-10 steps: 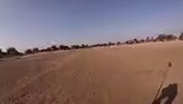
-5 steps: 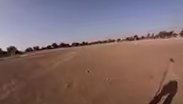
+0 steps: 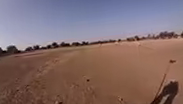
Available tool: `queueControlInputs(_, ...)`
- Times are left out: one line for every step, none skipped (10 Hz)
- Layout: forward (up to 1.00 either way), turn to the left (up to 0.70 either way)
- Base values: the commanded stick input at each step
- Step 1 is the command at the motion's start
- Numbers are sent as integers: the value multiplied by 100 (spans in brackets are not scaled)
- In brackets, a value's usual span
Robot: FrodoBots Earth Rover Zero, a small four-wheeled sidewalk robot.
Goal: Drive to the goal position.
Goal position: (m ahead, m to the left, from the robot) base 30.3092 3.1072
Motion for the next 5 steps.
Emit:
queueControlInputs(100,0)
queueControlInputs(100,0)
queueControlInputs(100,0)
queueControlInputs(100,0)
queueControlInputs(100,0)
